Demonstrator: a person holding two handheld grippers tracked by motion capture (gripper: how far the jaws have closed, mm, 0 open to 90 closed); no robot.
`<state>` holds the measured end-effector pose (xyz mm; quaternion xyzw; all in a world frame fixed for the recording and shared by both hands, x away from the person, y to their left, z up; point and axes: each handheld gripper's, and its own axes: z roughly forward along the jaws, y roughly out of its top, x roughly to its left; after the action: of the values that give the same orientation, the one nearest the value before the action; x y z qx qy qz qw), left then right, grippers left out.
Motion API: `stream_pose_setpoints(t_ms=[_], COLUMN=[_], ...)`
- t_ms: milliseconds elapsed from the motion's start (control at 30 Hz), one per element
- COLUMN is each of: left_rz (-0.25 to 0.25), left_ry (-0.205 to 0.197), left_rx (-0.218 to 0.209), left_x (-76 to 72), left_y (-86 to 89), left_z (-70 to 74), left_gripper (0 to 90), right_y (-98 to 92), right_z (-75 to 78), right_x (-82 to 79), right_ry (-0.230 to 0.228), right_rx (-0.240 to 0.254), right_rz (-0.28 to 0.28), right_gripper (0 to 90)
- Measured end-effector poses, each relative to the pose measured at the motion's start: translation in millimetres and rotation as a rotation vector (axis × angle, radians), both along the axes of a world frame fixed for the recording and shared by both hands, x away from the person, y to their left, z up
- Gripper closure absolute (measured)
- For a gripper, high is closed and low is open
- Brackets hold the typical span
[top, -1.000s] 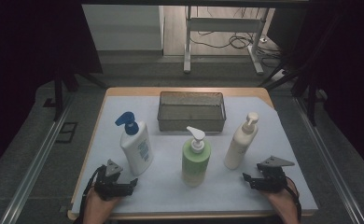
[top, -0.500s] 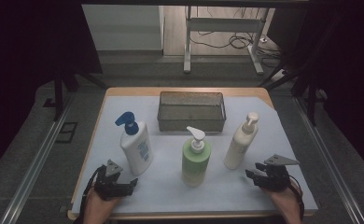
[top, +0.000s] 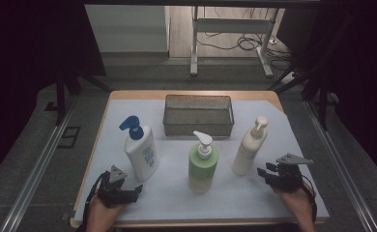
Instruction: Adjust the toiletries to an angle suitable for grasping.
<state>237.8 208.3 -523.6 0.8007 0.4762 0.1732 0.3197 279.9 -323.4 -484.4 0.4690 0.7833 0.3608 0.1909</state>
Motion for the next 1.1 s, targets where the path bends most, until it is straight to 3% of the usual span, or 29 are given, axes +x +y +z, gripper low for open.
stream_pose_setpoints(t_ms=[133, 333, 433, 533, 700, 1100], left_rz=[0.000, 0.000, 0.000, 0.000, 0.000, 0.000], left_ry=[0.000, 0.000, 0.000, 0.000, 0.000, 0.000], left_rx=[0.000, 0.000, 0.000, -0.001, -0.001, -0.001], left_x=[0.0, 0.0, 0.0, 0.0, 0.0, 0.0], left_y=[0.0, 0.0, 0.0, 0.0, 0.0, 0.1], left_z=[0.0, 0.0, 0.0, 0.0, 0.0, 0.0], left_gripper=[12.0, 12.0, 12.0, 12.0, 12.0, 12.0], right_y=[-1.3, -0.4, 0.2, 0.1, 1.2, 9.6], right_z=[1.2, 2.5, 1.0, -1.0, -2.4, -8.3], right_x=[6.0, 13.3, 19.7, 27.4, 33.8, 44.5], right_ry=[0.000, -0.007, -0.006, 0.005, 0.010, 0.016], right_rx=[0.002, 0.005, 0.001, 0.000, 0.013, -0.014], right_rz=[-0.005, -0.017, -0.039, -0.062, -0.070, -0.068], right_gripper=[63.3, 65.4, 65.8, 71.7, 77.1, 83.0])
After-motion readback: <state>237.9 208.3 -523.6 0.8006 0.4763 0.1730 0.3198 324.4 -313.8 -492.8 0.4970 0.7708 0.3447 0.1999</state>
